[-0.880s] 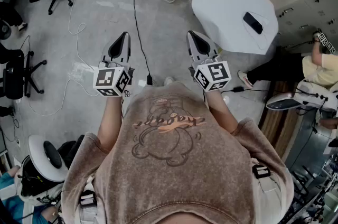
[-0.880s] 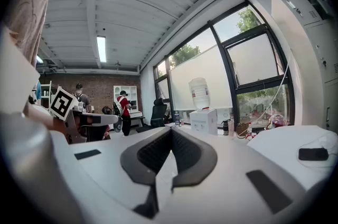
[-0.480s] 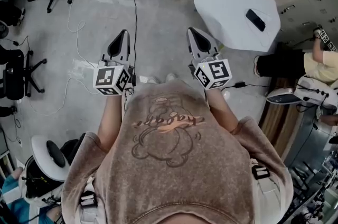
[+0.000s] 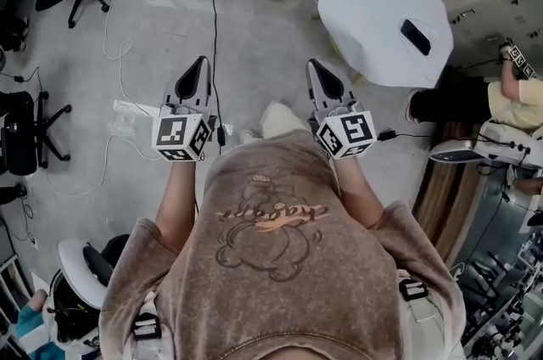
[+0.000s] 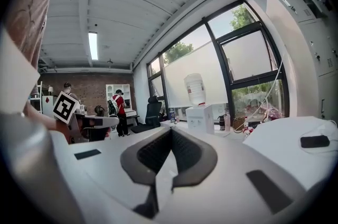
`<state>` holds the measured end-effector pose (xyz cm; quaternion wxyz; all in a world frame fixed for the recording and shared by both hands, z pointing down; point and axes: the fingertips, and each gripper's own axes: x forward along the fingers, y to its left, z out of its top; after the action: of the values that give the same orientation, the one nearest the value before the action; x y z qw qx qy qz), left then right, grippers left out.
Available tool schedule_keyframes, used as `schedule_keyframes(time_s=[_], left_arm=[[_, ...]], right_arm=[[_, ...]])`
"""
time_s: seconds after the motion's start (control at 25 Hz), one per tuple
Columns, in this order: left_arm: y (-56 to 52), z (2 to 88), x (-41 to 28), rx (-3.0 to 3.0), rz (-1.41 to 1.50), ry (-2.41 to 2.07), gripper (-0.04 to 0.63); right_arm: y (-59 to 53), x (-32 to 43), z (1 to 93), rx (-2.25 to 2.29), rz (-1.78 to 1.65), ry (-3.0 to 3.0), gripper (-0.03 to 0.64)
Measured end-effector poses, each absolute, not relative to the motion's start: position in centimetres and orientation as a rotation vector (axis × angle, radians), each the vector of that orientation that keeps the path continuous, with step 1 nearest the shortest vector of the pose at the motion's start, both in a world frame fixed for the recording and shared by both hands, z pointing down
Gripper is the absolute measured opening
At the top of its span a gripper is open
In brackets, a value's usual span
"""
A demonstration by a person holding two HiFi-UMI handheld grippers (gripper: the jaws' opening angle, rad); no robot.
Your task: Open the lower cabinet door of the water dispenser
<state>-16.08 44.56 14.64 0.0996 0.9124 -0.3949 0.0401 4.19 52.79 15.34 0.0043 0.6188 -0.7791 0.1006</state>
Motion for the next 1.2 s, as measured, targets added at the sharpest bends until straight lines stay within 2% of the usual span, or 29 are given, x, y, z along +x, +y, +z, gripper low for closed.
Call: schedule_keyframes(time_s=[0.48,1.2], left_arm=[[34.8,16.2,-15.5,2.664,0.097,-1.205,0.012],[14.3,15.8,-8.3,2.606,0.141,-1.300,0.014]], right_arm=[[42.6,5.1,17.5,1.928,0.321,-2.447,0.006],[18.9,11.3,17.7,1.747,0.355,-2.569,0.006]])
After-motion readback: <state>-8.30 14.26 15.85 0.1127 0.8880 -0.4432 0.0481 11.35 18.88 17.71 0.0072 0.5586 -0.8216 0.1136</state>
